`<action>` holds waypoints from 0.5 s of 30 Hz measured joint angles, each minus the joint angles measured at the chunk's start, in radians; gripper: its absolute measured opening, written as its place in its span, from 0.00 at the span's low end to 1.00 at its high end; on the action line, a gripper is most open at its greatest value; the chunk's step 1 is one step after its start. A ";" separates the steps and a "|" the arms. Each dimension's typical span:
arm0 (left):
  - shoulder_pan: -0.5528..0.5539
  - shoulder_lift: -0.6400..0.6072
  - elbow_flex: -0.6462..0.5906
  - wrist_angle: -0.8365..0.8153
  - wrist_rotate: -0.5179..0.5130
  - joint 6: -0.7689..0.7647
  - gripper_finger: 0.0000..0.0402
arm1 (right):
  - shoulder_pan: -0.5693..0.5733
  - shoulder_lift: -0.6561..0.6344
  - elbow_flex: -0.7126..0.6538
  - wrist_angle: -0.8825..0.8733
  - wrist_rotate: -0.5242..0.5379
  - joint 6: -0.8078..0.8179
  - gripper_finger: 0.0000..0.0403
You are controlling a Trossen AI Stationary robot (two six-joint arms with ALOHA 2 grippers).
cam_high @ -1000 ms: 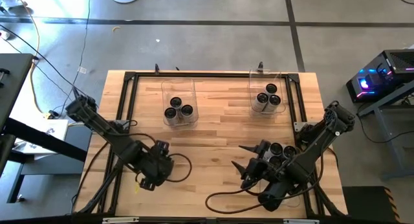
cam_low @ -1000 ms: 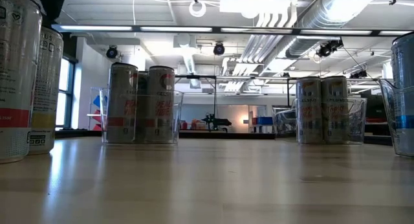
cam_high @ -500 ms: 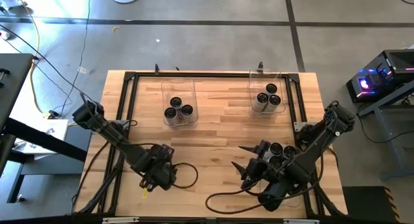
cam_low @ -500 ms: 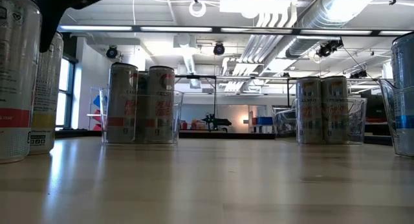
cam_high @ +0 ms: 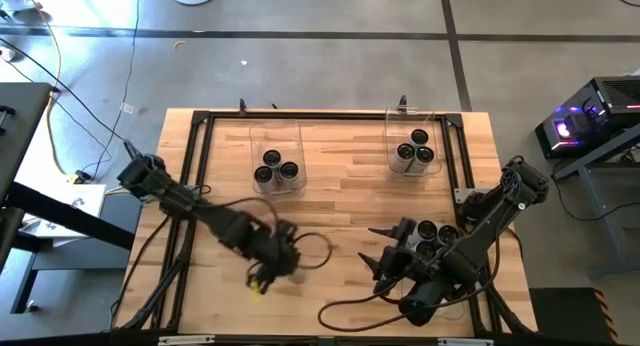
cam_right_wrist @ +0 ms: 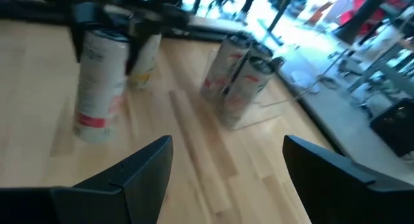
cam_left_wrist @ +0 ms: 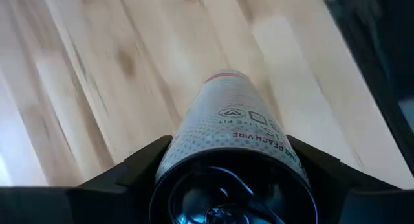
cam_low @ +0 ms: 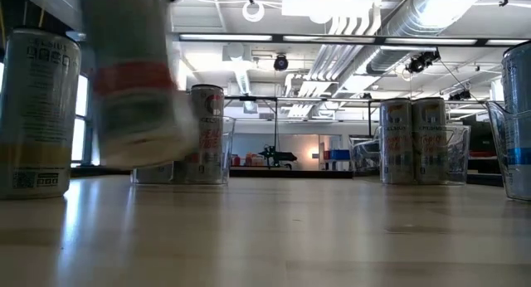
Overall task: Sort soda cans
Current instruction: Put the white-pink soda can into the top left transparent bin
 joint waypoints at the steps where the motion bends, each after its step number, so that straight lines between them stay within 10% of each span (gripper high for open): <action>1: 0.022 0.008 0.004 0.029 0.008 0.029 0.61 | 0.000 0.000 0.000 -0.003 -0.023 -0.001 0.72; 15: 0.191 0.303 0.332 -0.149 -0.154 0.300 0.61 | -0.049 0.000 -0.232 0.033 -0.336 0.111 0.72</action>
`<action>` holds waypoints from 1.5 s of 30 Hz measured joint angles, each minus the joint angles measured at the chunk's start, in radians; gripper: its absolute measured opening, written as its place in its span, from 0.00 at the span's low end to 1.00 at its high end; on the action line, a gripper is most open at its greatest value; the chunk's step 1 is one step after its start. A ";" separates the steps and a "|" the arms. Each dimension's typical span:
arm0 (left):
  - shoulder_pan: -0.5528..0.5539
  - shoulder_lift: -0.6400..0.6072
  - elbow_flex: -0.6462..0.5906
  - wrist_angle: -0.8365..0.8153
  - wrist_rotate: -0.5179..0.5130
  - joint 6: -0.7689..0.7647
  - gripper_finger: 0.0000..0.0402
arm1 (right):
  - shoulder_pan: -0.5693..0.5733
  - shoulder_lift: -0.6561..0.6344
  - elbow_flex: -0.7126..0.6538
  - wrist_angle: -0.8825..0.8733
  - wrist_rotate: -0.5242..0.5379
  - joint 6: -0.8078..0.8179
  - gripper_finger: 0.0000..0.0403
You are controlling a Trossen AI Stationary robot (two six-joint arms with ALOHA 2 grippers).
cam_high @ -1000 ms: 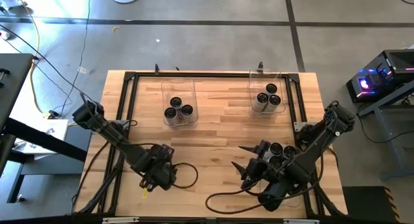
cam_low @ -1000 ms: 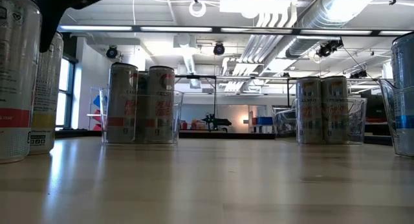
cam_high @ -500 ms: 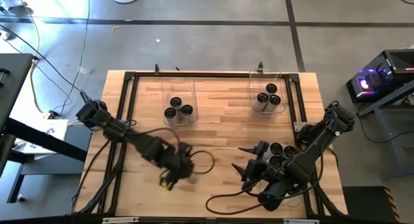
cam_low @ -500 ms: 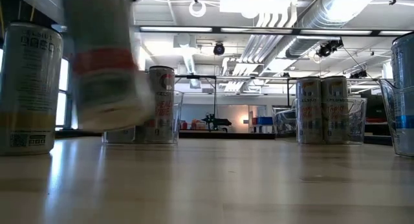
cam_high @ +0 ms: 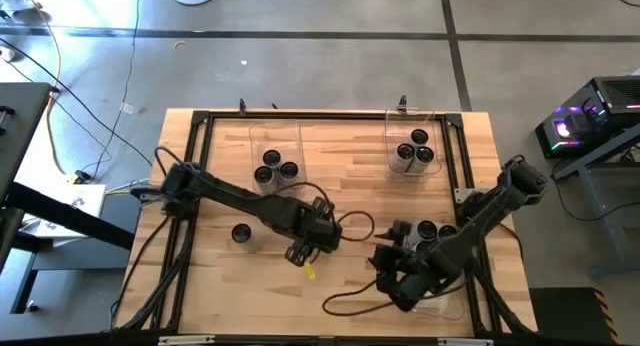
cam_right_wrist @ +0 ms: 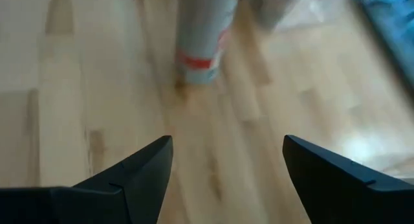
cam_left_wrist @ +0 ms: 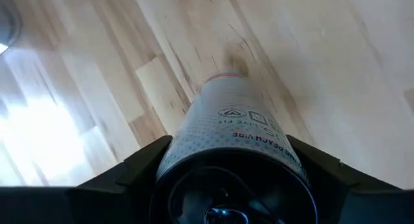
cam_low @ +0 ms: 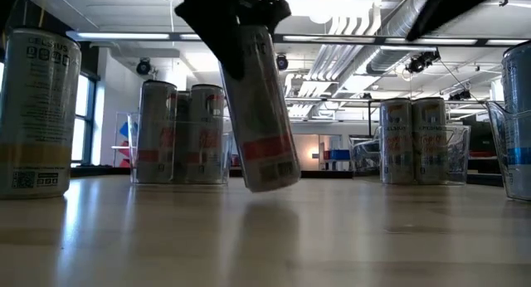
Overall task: Sort soda cans
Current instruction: Put the white-pink soda can into the top left transparent bin
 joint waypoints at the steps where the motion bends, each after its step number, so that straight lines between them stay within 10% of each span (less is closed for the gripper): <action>1: -0.001 0.014 0.012 -0.006 -0.002 0.011 0.61 | -0.010 -0.002 -0.044 0.063 -0.030 -0.012 0.72; 13: 0.000 0.038 0.029 0.013 -0.019 0.009 0.76 | -0.141 -0.011 -0.263 0.502 -0.115 -0.204 0.72; 28: -0.001 0.038 0.029 -0.089 -0.002 -0.039 0.78 | -0.211 -0.011 -0.268 0.654 -0.163 -0.417 0.72; 45: -0.004 -0.058 0.029 -0.259 0.014 -0.197 0.77 | -0.285 -0.015 -0.519 1.238 -0.154 -0.426 0.72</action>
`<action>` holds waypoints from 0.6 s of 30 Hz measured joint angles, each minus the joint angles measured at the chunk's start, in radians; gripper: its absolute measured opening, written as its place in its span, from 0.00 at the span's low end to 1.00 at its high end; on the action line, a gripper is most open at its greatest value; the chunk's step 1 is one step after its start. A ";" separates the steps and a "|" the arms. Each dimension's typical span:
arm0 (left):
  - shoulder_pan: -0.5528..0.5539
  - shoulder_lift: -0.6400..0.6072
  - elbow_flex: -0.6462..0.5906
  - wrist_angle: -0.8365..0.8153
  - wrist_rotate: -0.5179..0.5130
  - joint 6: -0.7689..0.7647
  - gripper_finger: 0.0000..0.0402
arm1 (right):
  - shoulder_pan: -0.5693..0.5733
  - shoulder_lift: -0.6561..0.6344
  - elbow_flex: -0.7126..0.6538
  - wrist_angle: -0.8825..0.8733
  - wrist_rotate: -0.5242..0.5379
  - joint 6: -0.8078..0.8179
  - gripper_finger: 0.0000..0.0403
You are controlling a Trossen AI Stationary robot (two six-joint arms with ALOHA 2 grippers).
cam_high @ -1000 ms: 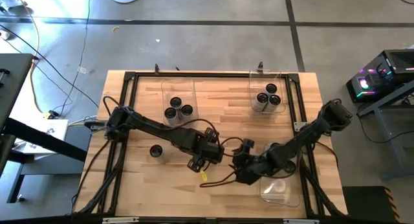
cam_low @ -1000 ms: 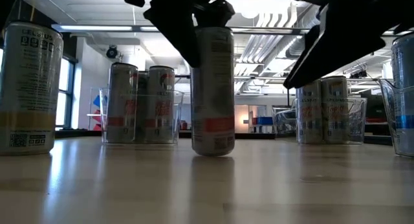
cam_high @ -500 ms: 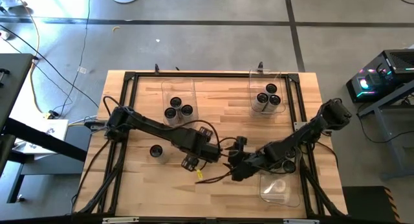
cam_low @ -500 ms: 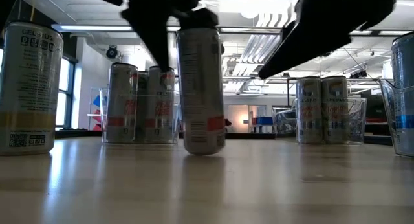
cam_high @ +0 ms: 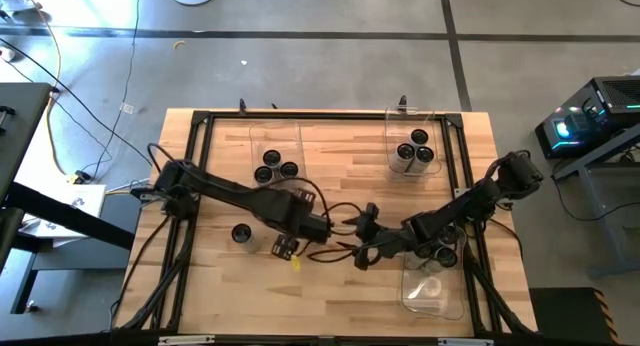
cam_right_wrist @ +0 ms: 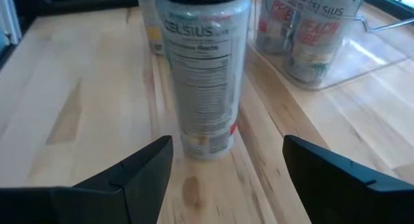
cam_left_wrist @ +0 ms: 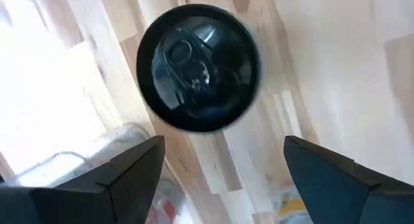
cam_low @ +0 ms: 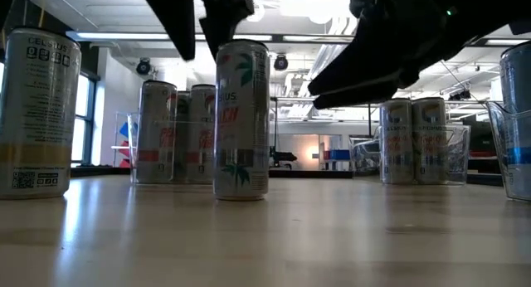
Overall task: Sort soda cans
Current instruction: Put the white-pink soda can into the top left transparent bin
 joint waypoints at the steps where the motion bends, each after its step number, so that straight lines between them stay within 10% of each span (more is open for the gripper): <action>1: -0.005 -0.009 -0.001 -0.002 0.000 -0.017 0.77 | 0.000 0.000 0.000 0.010 -0.002 -0.007 0.72; 18: -0.063 -0.392 -0.691 0.847 -0.124 -0.102 0.77 | 0.056 -0.069 0.013 0.108 0.019 -0.193 0.72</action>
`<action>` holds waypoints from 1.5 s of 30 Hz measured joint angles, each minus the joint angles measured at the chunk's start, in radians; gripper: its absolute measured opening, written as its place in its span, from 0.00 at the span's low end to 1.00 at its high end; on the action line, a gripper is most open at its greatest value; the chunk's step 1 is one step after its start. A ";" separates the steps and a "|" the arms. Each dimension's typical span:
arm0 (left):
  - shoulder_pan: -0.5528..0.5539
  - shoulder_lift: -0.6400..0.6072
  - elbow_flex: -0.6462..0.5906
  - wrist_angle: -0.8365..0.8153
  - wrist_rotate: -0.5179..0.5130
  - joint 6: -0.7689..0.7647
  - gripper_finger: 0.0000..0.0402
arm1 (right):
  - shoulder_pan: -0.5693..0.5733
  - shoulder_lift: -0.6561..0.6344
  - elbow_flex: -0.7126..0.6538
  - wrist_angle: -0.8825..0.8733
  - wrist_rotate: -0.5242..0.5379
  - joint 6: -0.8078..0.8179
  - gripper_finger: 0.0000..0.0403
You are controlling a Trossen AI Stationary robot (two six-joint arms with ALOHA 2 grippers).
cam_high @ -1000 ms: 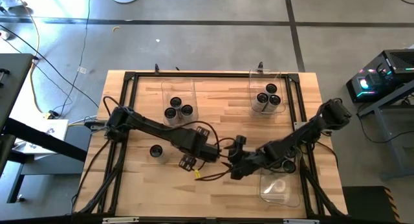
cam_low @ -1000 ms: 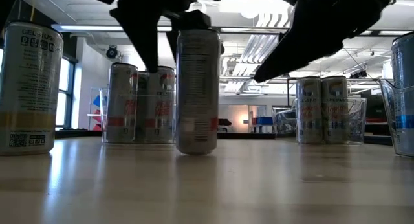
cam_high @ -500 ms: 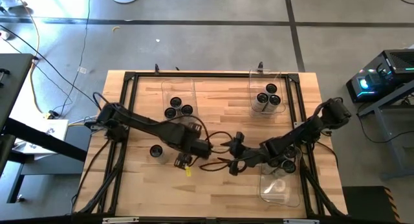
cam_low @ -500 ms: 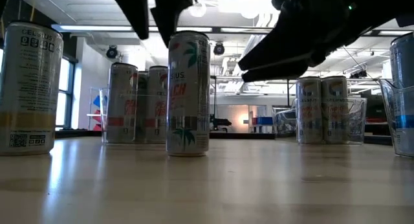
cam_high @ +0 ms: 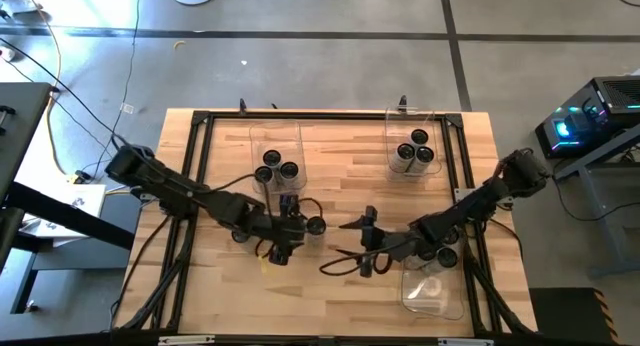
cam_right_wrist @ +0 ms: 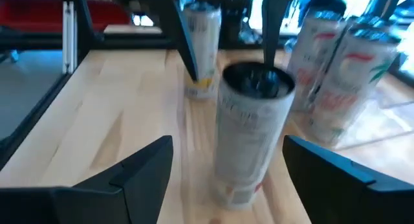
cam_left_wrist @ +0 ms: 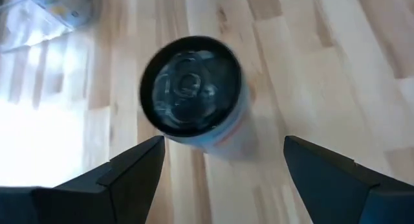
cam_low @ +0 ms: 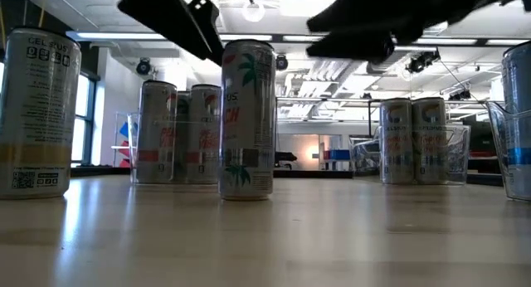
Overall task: Sort soda cans
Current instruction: Put the white-pink soda can into the top left transparent bin
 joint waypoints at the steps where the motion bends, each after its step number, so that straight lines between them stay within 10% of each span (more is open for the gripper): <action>1: 0.010 -0.002 -0.014 0.024 0.000 0.015 0.77 | 0.005 -0.017 0.000 -0.006 0.015 -0.008 0.72; 20: 0.103 0.048 -0.038 0.213 0.140 0.105 0.76 | 0.081 -0.156 0.001 -0.097 0.135 0.012 0.72; 29: 0.109 0.071 -0.017 0.258 0.170 -0.027 0.59 | 0.134 -0.160 0.001 -0.091 0.270 -0.022 0.72; 39: 0.154 0.003 0.466 -0.074 -0.290 0.105 0.59 | 0.212 -0.205 0.001 -0.077 0.411 -0.051 0.72; 45: 0.414 -0.112 0.481 -0.297 -0.281 0.008 0.59 | 0.225 -0.204 0.001 -0.109 0.411 -0.009 0.72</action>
